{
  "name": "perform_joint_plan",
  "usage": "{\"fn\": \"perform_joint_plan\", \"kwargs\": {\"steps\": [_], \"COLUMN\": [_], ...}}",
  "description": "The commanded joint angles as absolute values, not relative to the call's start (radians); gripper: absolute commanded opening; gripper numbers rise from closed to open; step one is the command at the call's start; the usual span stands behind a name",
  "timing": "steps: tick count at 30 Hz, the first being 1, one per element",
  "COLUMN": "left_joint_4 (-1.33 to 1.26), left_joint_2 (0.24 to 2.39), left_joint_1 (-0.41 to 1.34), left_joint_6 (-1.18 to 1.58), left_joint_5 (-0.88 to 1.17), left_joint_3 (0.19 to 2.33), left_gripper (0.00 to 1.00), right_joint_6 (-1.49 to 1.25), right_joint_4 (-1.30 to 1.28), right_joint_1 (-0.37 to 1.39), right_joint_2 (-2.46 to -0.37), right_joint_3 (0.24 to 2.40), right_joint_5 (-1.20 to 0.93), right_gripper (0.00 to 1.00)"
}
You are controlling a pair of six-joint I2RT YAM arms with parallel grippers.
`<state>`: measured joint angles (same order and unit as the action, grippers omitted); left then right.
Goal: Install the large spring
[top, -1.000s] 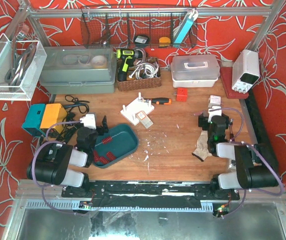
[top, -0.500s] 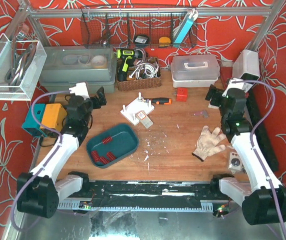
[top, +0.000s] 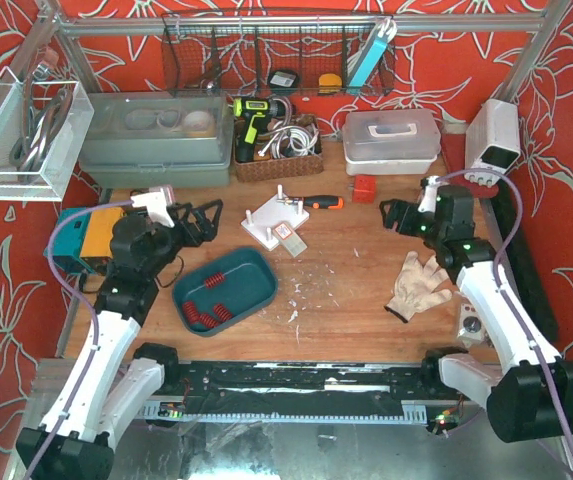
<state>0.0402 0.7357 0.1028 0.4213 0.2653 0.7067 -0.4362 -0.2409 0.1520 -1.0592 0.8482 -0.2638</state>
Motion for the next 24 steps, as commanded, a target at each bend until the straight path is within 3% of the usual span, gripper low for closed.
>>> {"fn": "perform_joint_plan", "kwargs": {"steps": [1, 6, 14, 24], "left_joint_4": [-0.033, -0.062, -0.065, -0.178], "left_joint_2": [0.733, 0.771, 0.878, 0.858], "left_joint_1": [0.129, 0.341, 0.616, 0.655], "left_joint_6": [0.587, 0.553, 0.404, 0.343], "left_joint_5": [0.480, 0.299, -0.090, -0.306], "left_joint_3": [0.599, 0.534, 0.607, 0.479], "left_gripper": [1.00, 1.00, 1.00, 1.00], "right_joint_6": [-0.408, -0.303, -0.193, -0.087], "right_joint_4": [-0.221, -0.259, -0.206, -0.125], "right_joint_1": [0.233, 0.394, 0.566, 0.691], "right_joint_2": [-1.086, -1.201, -1.331, -1.524], "right_joint_3": [0.813, 0.861, 0.898, 0.981], "right_joint_5": [-0.326, -0.242, -0.165, -0.103], "right_gripper": [0.95, 0.92, 0.84, 0.71]}}
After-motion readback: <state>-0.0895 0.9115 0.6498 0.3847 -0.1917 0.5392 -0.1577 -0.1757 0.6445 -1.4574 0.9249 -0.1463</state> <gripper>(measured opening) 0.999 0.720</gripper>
